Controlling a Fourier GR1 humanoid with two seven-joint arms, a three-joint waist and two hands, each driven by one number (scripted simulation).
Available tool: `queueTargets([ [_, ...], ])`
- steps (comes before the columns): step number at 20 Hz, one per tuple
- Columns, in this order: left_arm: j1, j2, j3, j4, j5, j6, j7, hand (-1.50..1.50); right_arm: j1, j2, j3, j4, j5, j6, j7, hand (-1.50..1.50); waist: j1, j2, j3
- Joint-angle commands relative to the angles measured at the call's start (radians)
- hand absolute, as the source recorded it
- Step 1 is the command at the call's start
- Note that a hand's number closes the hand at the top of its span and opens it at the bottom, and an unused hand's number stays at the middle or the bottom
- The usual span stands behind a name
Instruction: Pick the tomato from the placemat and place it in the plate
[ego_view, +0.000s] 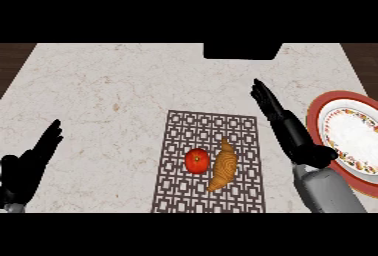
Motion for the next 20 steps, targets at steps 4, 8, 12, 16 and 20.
queueTargets([
  [4,-0.013,-0.182,-0.087,-0.010,-0.010,0.079,0.112,0.00,-0.187,0.038,-0.111,0.006,0.028,-0.126,0.119,1.50,-0.017,-0.010,0.005],
  [8,-0.001,-0.245,-0.078,0.007,0.082,0.038,0.103,0.00,-0.123,-0.161,-0.137,0.074,0.312,-0.317,0.181,1.50,-0.060,-0.012,-0.003],
  [12,-0.070,-0.290,-0.098,-0.012,0.070,0.081,0.176,0.00,-0.020,0.096,-0.124,0.008,0.323,-0.565,0.072,-1.50,-0.039,-0.014,0.007],
  [16,-0.059,-0.310,-0.073,0.029,0.044,0.033,0.141,0.00,0.110,0.104,-0.110,-0.109,0.305,-0.491,-0.012,-1.50,-0.027,-0.013,0.006],
  [20,-0.001,-0.331,-0.090,-0.028,0.022,0.055,0.151,0.00,0.210,0.007,-0.056,-0.234,0.376,-0.409,0.093,-1.50,-0.027,-0.015,0.006],
])
